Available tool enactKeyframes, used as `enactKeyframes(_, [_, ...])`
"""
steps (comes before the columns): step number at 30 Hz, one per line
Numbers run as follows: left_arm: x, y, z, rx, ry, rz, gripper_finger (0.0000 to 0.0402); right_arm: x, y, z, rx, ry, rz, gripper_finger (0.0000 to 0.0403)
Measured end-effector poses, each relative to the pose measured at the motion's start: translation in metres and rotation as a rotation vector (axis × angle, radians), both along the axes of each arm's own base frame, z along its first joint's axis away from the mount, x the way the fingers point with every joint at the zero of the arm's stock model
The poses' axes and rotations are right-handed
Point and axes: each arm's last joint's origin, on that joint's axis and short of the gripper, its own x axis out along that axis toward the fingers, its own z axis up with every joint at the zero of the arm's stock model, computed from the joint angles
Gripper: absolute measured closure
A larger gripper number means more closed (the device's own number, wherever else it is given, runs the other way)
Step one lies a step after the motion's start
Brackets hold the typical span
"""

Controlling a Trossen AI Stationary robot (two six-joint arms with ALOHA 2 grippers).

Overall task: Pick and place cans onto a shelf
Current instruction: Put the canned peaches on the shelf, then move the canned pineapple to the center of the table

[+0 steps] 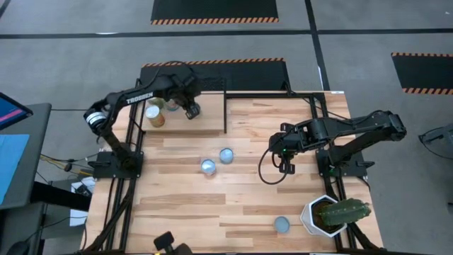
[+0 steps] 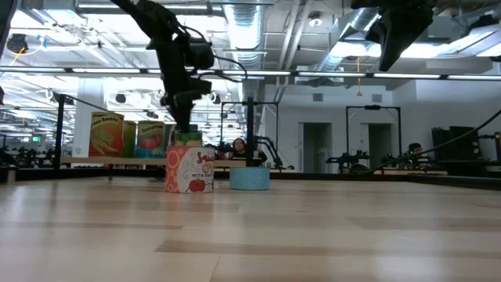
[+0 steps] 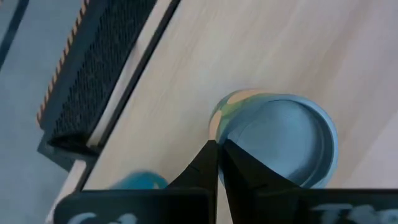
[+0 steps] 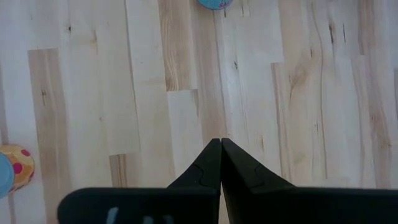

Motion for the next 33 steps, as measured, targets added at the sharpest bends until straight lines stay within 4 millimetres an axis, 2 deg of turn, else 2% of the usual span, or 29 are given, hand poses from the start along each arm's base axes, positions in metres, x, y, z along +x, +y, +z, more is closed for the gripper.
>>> enactKeyframes(7, [0.01, 0.012, -0.015, 0.101, 0.066, 0.006, 0.0401, 0.0, 0.0, 0.0, 0.0, 0.0, 0.0, 0.0375])
enactKeyframes(12, [0.01, 0.017, -0.015, 0.167, 0.099, -0.007, 0.0389, 0.0, 0.0, 0.0, 0.0, 0.0, 0.0, 0.0375])
enactKeyframes(19, [0.005, 0.022, -0.014, 0.174, 0.11, 0.008, 0.0364, 0.0, 0.0, 0.0, 0.0, 0.0, 0.0, 0.0375])
enactKeyframes(26, [0.001, 0.029, -0.012, 0.255, 0.15, 0.083, 0.0352, 0.0, 0.0, 0.0, 0.0, 0.0, 0.0, 0.0375])
enactKeyframes(29, [0.005, 0.022, -0.006, 0.181, 0.028, 0.038, 0.0351, 0.0, 0.0, 0.0, 0.0, 0.0, 0.0, 0.0375])
enactKeyframes(33, [0.015, -0.004, 0.005, 0.023, -0.118, -0.061, 0.0351, 0.0, 0.0, -0.01, -0.001, 0.01, 0.0, 0.0375])
